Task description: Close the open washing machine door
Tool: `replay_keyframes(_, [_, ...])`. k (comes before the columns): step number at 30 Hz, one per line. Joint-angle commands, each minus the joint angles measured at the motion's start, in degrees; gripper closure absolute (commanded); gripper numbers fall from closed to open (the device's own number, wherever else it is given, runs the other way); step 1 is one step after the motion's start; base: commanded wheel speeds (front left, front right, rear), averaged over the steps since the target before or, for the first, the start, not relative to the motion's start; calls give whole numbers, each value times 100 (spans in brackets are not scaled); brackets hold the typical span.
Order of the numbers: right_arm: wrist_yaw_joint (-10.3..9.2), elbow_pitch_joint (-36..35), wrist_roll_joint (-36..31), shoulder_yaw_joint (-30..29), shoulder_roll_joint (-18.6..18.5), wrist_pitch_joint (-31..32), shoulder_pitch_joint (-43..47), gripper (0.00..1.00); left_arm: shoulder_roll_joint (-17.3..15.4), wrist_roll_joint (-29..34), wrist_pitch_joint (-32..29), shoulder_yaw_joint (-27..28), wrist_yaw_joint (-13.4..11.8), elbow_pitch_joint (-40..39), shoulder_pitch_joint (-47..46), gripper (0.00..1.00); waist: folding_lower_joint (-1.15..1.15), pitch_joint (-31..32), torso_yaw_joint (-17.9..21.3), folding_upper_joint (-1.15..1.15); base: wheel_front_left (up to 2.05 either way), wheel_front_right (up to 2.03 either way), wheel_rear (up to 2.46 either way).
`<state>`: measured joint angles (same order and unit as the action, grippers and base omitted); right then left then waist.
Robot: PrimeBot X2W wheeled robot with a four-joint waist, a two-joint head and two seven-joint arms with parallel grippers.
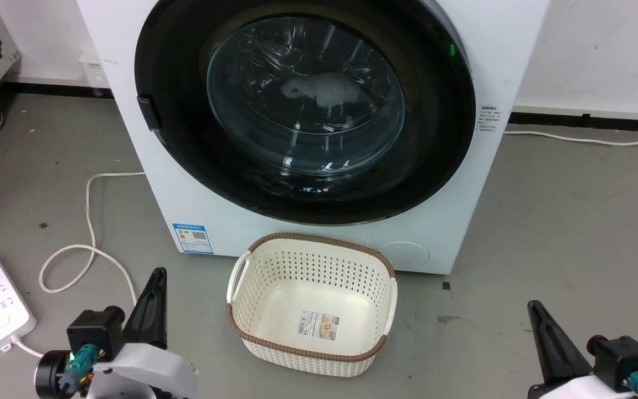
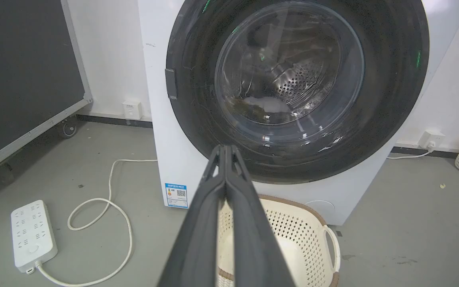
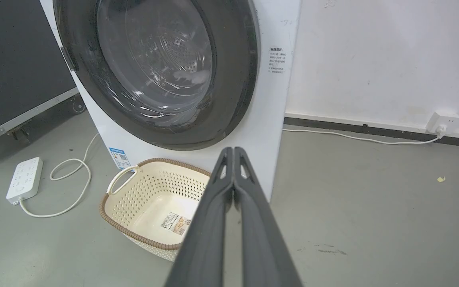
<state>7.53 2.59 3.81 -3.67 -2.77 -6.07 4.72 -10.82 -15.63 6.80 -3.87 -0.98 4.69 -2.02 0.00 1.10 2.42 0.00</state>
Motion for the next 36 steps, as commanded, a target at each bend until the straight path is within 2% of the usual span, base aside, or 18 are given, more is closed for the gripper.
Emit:
replay_keyframes(1, [-1, -53, -50, 15, -4, 31, -97, 100, 49, 81, -33, 35, 19, -43, 76, 100, 0, -2, -4, 0, 0, 0, 0])
replay_keyframes(36, [-3, -150, -205, 180, -7, 302, -273, 100, 399, 777, -337, 200, 57, -243, 135, 100, 0, -52, -116, 0, 0, 0, 0])
